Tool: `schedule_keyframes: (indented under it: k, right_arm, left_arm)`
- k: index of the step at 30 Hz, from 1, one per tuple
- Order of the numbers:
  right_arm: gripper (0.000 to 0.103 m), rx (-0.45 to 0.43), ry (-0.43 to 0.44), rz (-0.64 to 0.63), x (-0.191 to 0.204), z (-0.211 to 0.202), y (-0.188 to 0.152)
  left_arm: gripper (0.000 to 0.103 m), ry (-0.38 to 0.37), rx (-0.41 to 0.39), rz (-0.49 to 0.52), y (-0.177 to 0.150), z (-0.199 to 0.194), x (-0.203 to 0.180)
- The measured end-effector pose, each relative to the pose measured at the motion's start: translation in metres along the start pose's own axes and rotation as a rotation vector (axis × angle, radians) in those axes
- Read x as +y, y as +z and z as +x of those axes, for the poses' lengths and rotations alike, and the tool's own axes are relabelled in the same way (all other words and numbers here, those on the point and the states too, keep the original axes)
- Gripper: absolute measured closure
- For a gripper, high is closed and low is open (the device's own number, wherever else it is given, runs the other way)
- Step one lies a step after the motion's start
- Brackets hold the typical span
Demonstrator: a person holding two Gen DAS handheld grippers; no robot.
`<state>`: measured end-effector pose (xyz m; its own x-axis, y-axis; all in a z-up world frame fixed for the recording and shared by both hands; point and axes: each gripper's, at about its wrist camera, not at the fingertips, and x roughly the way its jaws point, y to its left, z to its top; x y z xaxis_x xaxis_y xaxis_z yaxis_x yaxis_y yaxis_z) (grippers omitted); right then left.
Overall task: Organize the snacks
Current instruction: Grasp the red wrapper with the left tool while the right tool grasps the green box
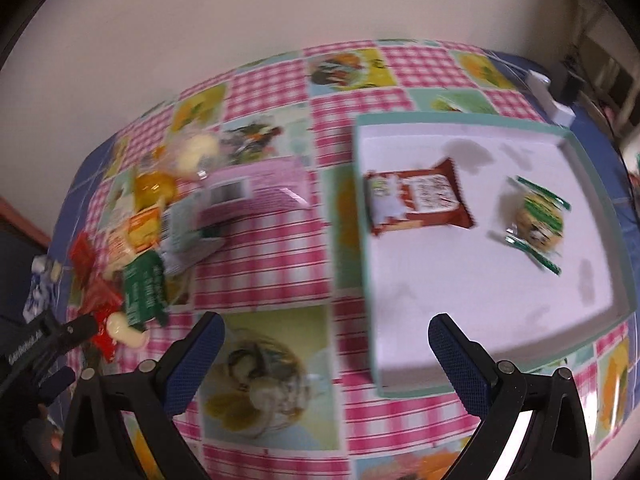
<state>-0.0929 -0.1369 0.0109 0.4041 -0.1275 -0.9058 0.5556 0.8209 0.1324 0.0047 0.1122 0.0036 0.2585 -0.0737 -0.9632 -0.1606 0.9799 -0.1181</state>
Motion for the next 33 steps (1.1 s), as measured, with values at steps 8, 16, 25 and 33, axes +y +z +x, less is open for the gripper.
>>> schedule_keyframes:
  k: [8, 16, 25, 33]
  right_arm:
    - [0.0, 0.03, 0.113, -0.072, 0.044, 0.013, -0.001]
    - [0.005, 0.019, 0.119, -0.199, 0.083, 0.028, -0.002]
    - [0.009, 0.039, 0.121, -0.219, 0.094, 0.048, 0.001]
    - [0.015, 0.048, 0.153, -0.219, 0.102, 0.057, 0.005]
  left_arm:
    - [0.005, -0.007, 0.032, -0.139, 0.018, 0.013, 0.036]
    - [0.005, -0.081, 0.056, -0.141, 0.038, 0.033, 0.026]
    - [0.005, -0.106, 0.106, -0.147, 0.062, 0.075, -0.001]
    - [0.031, -0.098, 0.142, -0.164, 0.066, 0.089, 0.0]
